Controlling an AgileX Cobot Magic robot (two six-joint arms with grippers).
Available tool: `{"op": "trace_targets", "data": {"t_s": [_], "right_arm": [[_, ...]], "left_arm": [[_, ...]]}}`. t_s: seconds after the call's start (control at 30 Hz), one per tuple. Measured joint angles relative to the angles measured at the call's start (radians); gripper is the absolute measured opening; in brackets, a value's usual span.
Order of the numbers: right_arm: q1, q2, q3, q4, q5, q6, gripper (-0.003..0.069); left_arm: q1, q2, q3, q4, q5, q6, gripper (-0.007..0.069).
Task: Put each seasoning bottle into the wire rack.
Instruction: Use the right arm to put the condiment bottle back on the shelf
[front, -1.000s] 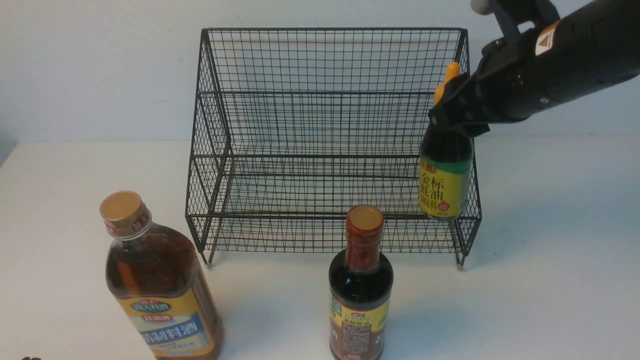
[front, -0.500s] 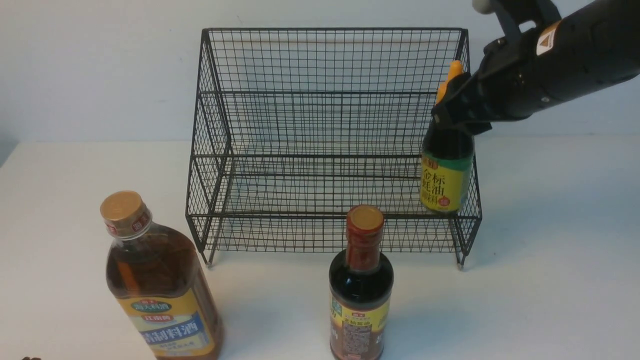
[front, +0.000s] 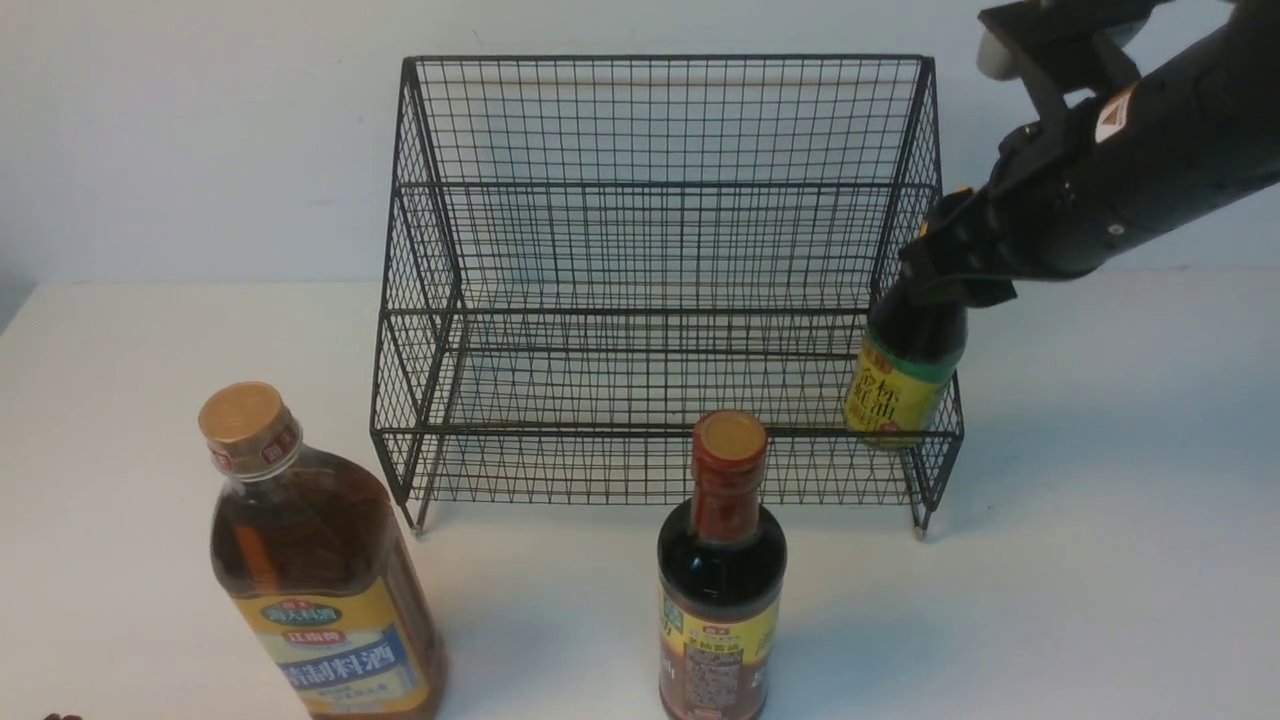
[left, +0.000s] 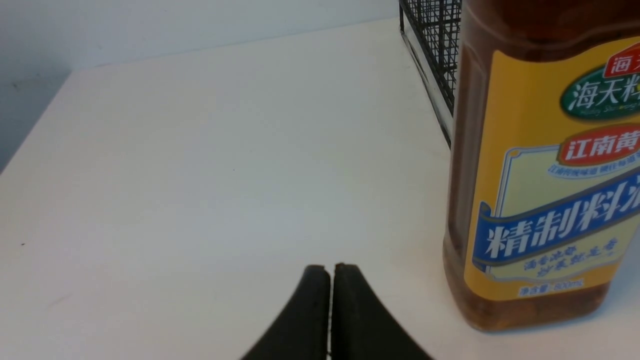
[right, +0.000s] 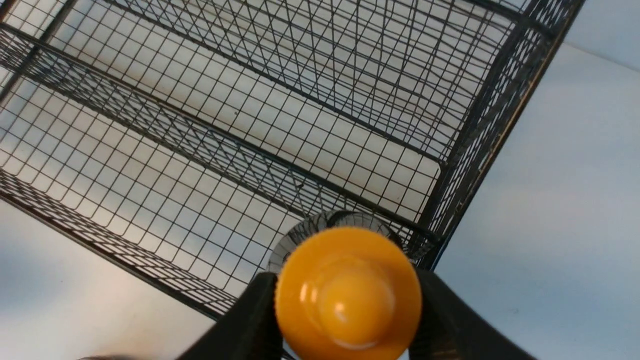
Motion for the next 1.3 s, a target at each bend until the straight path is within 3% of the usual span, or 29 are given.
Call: {"op": "trace_targets", "data": {"t_s": [0.63,0.93,1.3], "right_arm": [[-0.001,0.08,0.001,0.01,-0.001,0.047,0.0309],[-0.001,0.056,-0.002,0.013,-0.02,0.07,0.0572],[-0.001,-0.112,-0.03,-0.034,0.04,0.072,0.0603]], "left_arm": [[0.0,0.0,0.0,0.0,0.0,0.0,-0.0008],[0.0,0.0,0.0,0.0,0.0,0.0,-0.0008],[0.0,0.0,0.0,0.0,0.0,0.0,-0.0008]]}}
